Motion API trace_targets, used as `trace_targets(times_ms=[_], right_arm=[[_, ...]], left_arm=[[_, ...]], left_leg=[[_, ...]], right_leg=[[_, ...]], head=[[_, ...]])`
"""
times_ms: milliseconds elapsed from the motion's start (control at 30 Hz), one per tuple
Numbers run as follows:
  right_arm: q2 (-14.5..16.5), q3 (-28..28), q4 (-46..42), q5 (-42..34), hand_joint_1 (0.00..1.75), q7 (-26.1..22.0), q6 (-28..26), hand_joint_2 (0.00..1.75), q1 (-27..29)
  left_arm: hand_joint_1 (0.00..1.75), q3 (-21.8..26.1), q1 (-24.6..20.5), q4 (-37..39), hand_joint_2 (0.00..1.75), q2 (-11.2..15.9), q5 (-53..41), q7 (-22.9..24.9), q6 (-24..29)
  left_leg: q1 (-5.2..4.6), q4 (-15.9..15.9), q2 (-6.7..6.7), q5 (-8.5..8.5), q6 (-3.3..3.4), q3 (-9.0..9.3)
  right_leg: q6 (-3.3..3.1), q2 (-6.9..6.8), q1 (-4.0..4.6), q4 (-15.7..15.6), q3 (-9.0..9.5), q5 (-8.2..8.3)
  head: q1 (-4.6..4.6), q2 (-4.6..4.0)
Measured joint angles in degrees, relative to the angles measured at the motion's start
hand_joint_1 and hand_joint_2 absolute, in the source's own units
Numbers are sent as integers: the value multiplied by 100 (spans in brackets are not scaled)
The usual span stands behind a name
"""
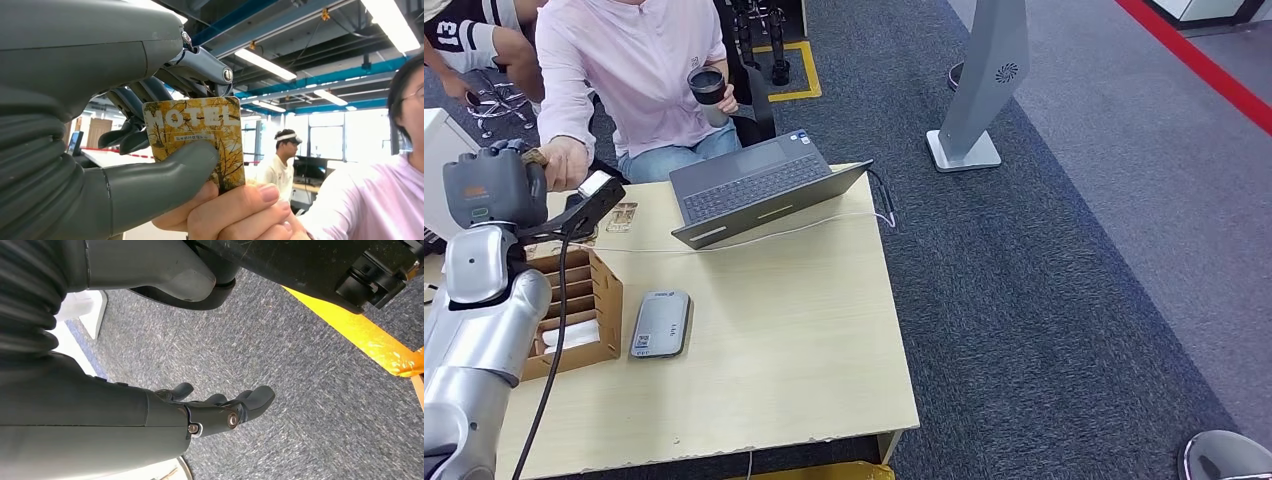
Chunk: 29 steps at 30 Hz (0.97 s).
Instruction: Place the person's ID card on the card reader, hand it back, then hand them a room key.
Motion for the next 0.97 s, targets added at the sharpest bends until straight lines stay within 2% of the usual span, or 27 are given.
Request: trace_targets(times_ms=[133,267,400,467,567,667,800,967], right_arm=[[0,0,0,4,0,0,12,175,0],[0,-1,0,7,0,-3,11,175,0],[0,-11,0,2,0,-16,-8,0,9],[0,-30,1,-12,0,-26,-39,0,26],[0,-89,2,-51,0,-40,-91,0,64],[-1,-161,2,-63,0,-60,-102,0,112],[-4,-200,2,-63,0,-68,-102,0,140],[-7,-293,2,-120,0,-103,-129,0,182]], left_arm=[[0,6,2,105,175,2,32,-8,11],[0,12,21,173,175,1,68,-75,79],[0,92,342,-61,175,1,529,-690,563],[0,174,776,-606,175,13,1068,-1142,694],[0,355,1640,-1825,175,78,2098,-1779,697],[0,563,2355,-2939,175,172,2619,-2057,607],[0,726,2788,-3695,175,254,2828,-2189,570],[0,1030,3566,-4693,175,315,4380,-3159,391]], left_leg=[[0,0,-1,0,0,-3],[0,0,-2,0,0,-4],[-2,-1,1,0,0,-4],[-1,-2,4,-2,1,-5],[0,-3,16,-10,-1,-6],[1,-3,15,-16,2,-8],[2,-5,-1,-16,3,-12],[-1,-10,29,-27,-1,0]], right_leg=[[0,-2,0,0,-1,0],[0,-3,0,-1,-1,0],[0,1,0,-1,0,0],[0,6,-1,-1,-1,-1],[0,20,-1,-2,-6,-4],[4,19,0,-3,-10,-16],[4,1,0,-2,-4,-20],[4,33,0,0,5,-20]], head=[[1,0],[1,0],[-1,0],[-1,0],[5,0],[2,0],[2,0],[-1,0]])
